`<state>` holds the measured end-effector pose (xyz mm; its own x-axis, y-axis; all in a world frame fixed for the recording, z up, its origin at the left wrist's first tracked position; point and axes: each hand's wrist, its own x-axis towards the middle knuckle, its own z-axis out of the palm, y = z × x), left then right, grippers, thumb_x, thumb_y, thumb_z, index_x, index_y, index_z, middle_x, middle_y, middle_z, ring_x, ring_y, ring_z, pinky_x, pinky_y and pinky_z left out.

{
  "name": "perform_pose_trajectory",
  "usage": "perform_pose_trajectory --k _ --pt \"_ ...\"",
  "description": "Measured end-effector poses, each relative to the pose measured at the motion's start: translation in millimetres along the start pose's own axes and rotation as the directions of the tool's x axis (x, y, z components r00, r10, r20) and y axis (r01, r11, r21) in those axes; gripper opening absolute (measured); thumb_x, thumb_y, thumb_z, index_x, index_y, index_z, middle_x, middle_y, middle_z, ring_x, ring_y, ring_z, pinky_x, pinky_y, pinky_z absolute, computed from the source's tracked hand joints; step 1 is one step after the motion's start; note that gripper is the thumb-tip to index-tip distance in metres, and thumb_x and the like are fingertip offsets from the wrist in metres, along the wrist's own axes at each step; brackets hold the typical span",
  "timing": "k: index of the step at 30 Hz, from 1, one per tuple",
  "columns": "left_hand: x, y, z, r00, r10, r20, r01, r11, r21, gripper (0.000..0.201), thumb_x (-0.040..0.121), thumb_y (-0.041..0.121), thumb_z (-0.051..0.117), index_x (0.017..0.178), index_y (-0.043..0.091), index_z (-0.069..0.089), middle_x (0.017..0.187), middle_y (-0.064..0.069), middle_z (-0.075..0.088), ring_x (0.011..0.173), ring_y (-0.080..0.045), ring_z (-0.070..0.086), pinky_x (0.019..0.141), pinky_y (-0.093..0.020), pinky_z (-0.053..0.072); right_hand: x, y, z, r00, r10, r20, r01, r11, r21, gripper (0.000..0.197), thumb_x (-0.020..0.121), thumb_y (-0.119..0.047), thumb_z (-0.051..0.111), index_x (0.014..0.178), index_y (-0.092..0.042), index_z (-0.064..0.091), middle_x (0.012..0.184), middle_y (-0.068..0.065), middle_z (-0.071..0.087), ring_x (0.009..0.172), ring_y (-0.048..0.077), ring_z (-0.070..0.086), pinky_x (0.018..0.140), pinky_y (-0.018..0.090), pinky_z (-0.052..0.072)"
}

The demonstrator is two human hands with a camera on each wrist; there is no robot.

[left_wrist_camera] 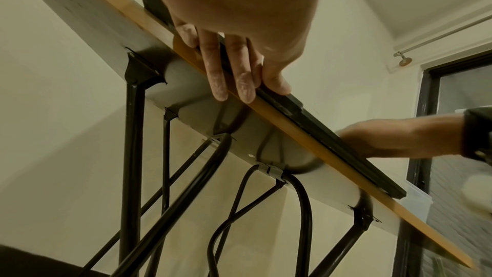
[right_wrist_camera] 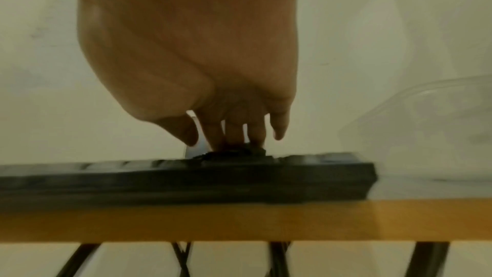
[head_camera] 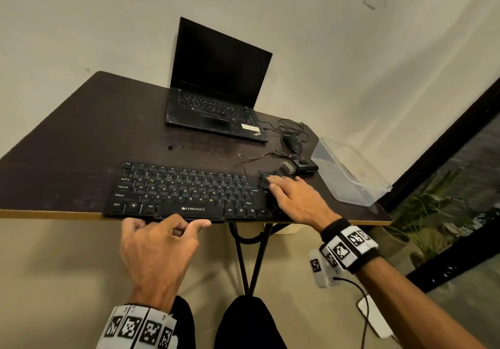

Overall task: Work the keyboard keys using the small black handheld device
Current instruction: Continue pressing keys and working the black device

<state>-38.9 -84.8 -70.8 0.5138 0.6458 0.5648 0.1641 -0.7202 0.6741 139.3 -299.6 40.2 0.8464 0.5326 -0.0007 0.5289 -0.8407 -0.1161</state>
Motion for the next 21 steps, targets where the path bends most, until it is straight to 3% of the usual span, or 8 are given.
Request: perform_pose_trajectory --k 3,6,9,11,14,16,19,21 --pt "-0.8 1.0 -1.3 1.0 -0.016 0.016 0.016 1.0 -0.017 0.049 0.075 0.065 0.072 0.049 0.024 0.065 0.046 0.01 0.059 0.051 -0.019 0.048 0.078 -0.042 0.041 -10.5 25.1 -0.1 0.991 0.093 -0.098 -0.093 0.996 -0.002 0.041 0.112 -0.027 0.049 0.151 -0.028 0.062 0.157 -0.005 0.061 0.141 0.025 0.06 0.119 0.042 0.044" --pt "1.0 1.7 -2.6 1.0 -0.008 -0.017 0.007 0.999 -0.031 0.049 0.075 0.066 0.069 0.049 0.024 0.064 0.046 0.012 0.057 0.05 -0.015 0.046 0.077 -0.041 0.041 -17.7 29.1 6.4 0.961 0.109 -0.254 -0.114 0.994 -0.003 0.036 0.103 -0.017 0.062 0.135 -0.027 0.075 0.126 0.002 0.08 0.114 0.025 0.074 0.1 0.041 0.058" --pt "3.8 7.8 -7.2 0.998 -0.016 -0.063 0.011 0.997 -0.072 0.049 0.074 0.065 0.066 0.047 0.024 0.064 0.045 0.011 0.056 0.06 0.005 0.027 0.072 -0.041 0.045 -24.1 39.5 6.2 0.923 0.192 -0.334 -0.194 0.981 0.027 0.03 0.097 -0.015 0.069 0.121 -0.027 0.083 0.114 -0.001 0.083 0.097 0.019 0.076 0.089 0.035 0.061" --pt "3.1 9.2 -10.2 0.999 -0.041 -0.025 0.038 0.995 -0.096 0.046 0.075 0.061 0.071 0.048 0.024 0.064 0.046 0.012 0.056 0.061 0.001 0.024 0.068 -0.039 0.047 -26.2 56.8 -0.8 0.892 0.273 -0.36 -0.263 0.962 0.078 0.03 0.094 -0.014 0.071 0.117 -0.028 0.084 0.109 0.0 0.083 0.088 0.018 0.074 0.082 0.034 0.06" --pt "2.3 2.3 -12.9 0.978 -0.096 0.186 0.134 0.97 -0.204 0.04 0.081 0.052 0.084 0.056 0.026 0.066 0.05 0.014 0.053 0.056 -0.004 0.043 0.061 -0.03 0.045 -22.7 80.1 -15.3 0.827 0.375 -0.419 -0.315 0.926 0.208 0.03 0.093 -0.008 0.071 0.115 -0.024 0.085 0.102 0.005 0.083 0.07 0.013 0.065 0.065 0.027 0.051" --pt "3.0 -2.6 -13.8 0.974 -0.073 0.213 0.117 0.972 -0.205 0.038 0.082 0.051 0.084 0.057 0.028 0.066 0.05 0.015 0.052 0.056 -0.004 0.05 0.06 -0.027 0.043 -13.5 90.4 -21.6 0.8 0.424 -0.424 -0.318 0.899 0.301 0.031 0.096 -0.006 0.07 0.119 -0.021 0.083 0.104 0.007 0.082 0.068 0.009 0.062 0.059 0.021 0.046" --pt "4.1 -4.1 -12.3 0.972 -0.082 0.222 0.129 0.97 -0.206 0.039 0.08 0.053 0.085 0.056 0.028 0.067 0.06 0.012 0.063 0.058 -0.004 0.053 0.063 -0.031 0.049 -0.3 97.2 -16.9 0.84 0.451 -0.301 -0.352 0.876 0.329 0.035 0.103 -0.011 0.063 0.134 -0.02 0.075 0.118 0.01 0.079 0.088 0.016 0.069 0.079 0.033 0.06" --pt "4.1 -3.1 -8.0 0.983 -0.106 0.153 0.131 0.978 -0.164 0.044 0.076 0.059 0.084 0.052 0.028 0.065 0.056 0.013 0.062 0.068 0.012 0.046 0.068 -0.037 0.051 0.6 96.7 -8.1 0.867 0.447 -0.221 -0.371 0.875 0.312 0.039 0.107 -0.017 0.06 0.145 -0.018 0.066 0.13 0.014 0.075 0.115 0.029 0.07 0.104 0.045 0.056"
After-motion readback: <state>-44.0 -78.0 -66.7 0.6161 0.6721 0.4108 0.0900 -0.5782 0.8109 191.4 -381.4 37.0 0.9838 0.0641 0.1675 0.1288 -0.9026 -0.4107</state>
